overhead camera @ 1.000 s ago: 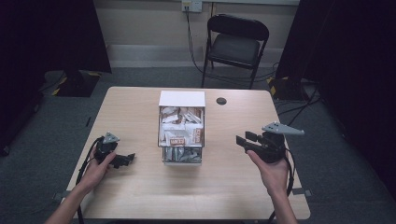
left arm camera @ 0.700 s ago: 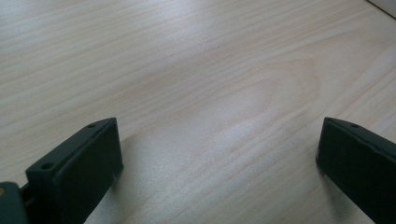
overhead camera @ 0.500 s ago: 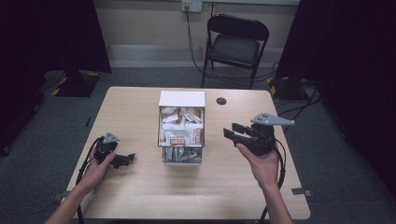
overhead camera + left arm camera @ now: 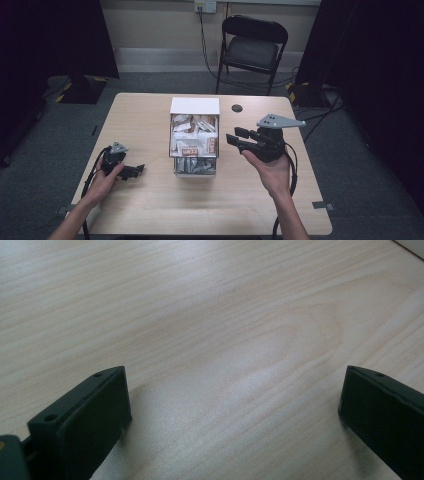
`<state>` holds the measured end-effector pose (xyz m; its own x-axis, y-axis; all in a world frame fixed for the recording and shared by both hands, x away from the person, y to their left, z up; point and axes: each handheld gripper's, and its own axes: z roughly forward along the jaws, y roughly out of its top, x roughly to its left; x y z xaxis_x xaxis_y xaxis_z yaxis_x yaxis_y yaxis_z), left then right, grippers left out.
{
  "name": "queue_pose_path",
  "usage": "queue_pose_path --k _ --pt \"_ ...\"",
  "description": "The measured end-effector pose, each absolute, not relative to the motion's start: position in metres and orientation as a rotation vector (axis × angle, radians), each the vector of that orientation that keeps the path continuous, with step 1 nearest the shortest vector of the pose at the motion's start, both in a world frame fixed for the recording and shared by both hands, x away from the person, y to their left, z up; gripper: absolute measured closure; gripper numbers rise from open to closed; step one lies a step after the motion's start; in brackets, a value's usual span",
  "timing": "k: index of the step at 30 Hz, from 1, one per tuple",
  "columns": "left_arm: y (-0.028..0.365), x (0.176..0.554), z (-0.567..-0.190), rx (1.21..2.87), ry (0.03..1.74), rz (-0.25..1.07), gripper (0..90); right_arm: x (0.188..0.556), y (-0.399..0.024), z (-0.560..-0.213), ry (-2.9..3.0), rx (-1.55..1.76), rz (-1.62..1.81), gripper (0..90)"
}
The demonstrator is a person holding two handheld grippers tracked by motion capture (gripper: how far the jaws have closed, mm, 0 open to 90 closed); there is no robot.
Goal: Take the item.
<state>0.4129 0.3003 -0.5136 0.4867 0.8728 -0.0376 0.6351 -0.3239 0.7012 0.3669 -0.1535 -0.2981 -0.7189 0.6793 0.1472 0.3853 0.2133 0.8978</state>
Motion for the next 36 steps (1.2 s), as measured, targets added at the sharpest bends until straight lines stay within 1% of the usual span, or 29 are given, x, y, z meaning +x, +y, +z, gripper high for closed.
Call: queue_pose_path --k 5,18,26,36 --pt "0.300 0.413 -0.514 2.072 1.238 0.462 0.0 0.366 -0.141 -0.298 2.251 0.960 1.507 60.5" --pt "0.300 0.413 -0.514 2.071 1.238 0.463 0.0 0.374 -0.108 -0.297 2.326 0.853 1.547 65.7" --pt "0.300 0.413 -0.514 2.072 1.238 0.463 0.0 0.385 -0.087 -0.306 2.385 0.809 1.555 66.1" --pt "0.300 0.413 -0.514 2.072 1.238 0.463 0.0 0.391 -0.078 -0.314 2.427 0.795 1.545 65.3"
